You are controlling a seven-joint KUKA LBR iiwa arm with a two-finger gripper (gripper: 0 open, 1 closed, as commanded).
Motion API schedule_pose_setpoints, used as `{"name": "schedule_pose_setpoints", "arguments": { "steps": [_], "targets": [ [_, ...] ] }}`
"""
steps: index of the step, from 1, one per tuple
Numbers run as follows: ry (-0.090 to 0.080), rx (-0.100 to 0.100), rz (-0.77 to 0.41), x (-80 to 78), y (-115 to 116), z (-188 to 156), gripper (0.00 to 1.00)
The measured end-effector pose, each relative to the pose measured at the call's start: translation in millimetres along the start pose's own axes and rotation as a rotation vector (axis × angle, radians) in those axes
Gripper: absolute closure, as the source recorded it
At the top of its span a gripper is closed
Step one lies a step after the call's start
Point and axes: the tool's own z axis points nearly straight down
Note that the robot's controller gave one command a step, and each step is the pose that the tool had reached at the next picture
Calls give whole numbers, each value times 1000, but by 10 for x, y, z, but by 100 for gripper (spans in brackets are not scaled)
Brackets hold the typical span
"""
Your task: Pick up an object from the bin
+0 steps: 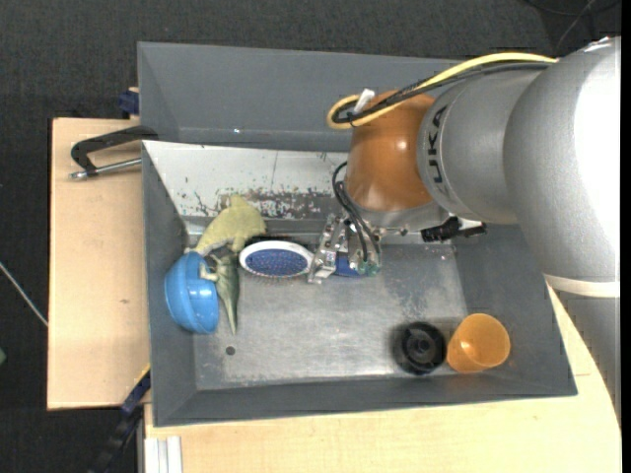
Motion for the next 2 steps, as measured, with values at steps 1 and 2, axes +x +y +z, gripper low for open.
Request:
{"name": "schedule_pose_setpoints", "arguments": {
  "steps": [1, 2],
  "targets": [
    [1, -1, -1, 233, 164, -1061, 100],
    [-2, -2, -29, 248, 208, -1998, 100]
  ]
}}
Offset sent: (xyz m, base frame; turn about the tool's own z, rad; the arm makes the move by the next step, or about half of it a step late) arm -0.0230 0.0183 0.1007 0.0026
